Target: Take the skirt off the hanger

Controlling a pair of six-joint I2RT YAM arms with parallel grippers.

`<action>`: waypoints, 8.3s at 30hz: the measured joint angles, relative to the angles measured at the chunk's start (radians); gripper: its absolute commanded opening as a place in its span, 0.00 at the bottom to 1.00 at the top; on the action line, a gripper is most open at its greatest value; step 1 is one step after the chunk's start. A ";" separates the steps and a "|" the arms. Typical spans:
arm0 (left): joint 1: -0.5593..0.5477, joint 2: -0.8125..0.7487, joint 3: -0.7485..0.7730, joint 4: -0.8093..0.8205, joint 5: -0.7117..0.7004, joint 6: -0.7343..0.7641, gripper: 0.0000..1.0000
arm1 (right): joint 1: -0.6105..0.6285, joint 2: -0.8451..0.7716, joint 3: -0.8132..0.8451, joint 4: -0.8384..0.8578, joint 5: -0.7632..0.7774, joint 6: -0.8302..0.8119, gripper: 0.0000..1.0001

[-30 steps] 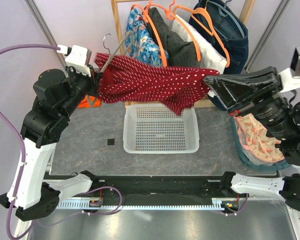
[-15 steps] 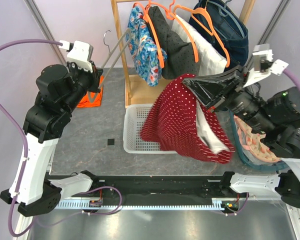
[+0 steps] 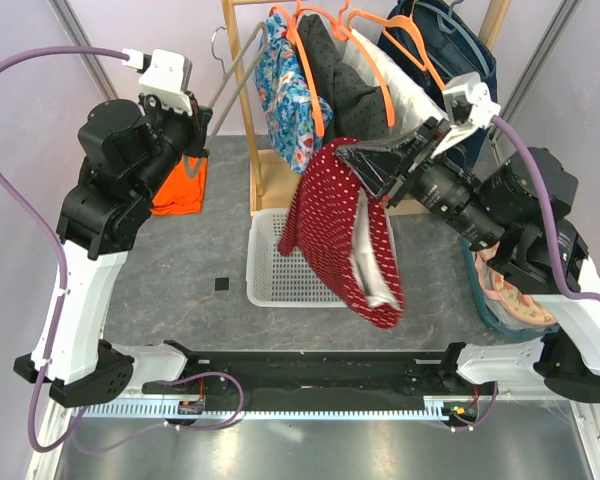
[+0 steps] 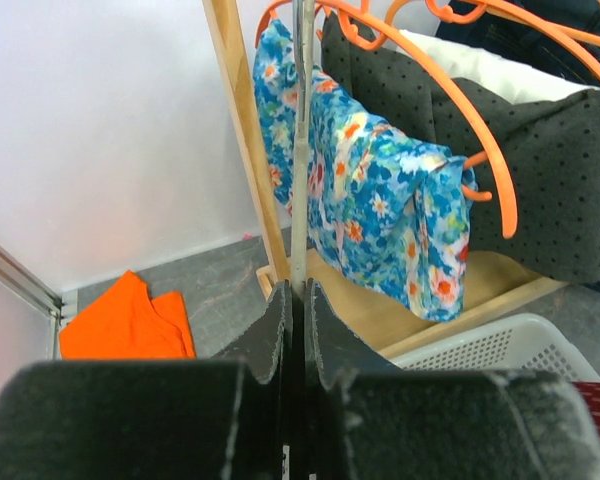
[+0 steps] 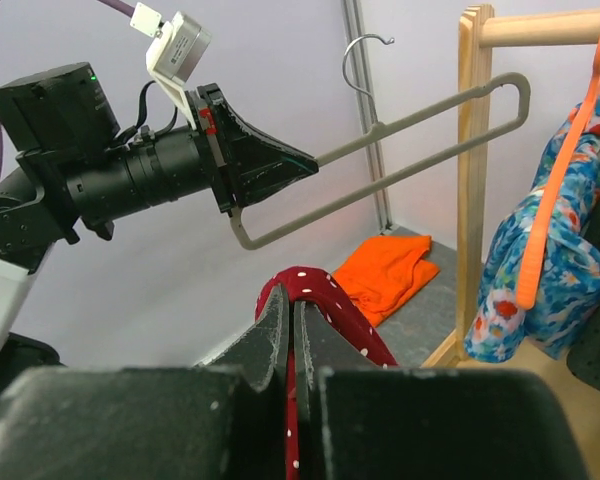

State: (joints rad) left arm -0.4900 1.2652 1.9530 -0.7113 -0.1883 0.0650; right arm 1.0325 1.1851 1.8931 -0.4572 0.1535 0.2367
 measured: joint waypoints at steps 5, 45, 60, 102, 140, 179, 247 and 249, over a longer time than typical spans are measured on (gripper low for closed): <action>0.000 0.026 0.010 0.018 -0.004 0.006 0.02 | 0.000 0.057 0.061 -0.023 0.020 -0.025 0.00; 0.000 0.417 0.352 0.086 -0.135 0.104 0.02 | -0.160 0.298 -0.891 0.045 0.295 0.184 0.00; 0.019 0.638 0.520 0.146 -0.172 0.118 0.02 | -0.165 0.282 -1.052 0.241 0.211 0.260 0.00; -0.310 0.528 0.459 0.337 -0.201 0.137 1.00 | -0.164 0.003 -0.912 0.189 0.242 0.237 0.80; -0.161 0.720 0.446 0.344 -0.378 0.134 0.05 | -0.164 -0.096 -1.009 0.149 0.294 0.238 0.79; -0.146 0.170 0.289 0.029 -0.114 0.034 0.02 | -0.158 -0.079 -0.730 0.129 0.156 0.180 0.98; -0.166 0.158 0.135 0.034 -0.178 -0.019 0.02 | 0.005 -0.135 -0.091 -0.210 0.331 -0.180 0.00; -0.166 0.143 0.121 0.036 -0.184 -0.011 0.02 | 0.005 -0.136 -0.090 -0.203 0.322 -0.177 0.00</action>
State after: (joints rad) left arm -0.6559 1.4082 2.0739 -0.6750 -0.3721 0.0544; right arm 1.0370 1.0492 1.8030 -0.6598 0.4751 0.0597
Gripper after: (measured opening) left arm 0.132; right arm 0.014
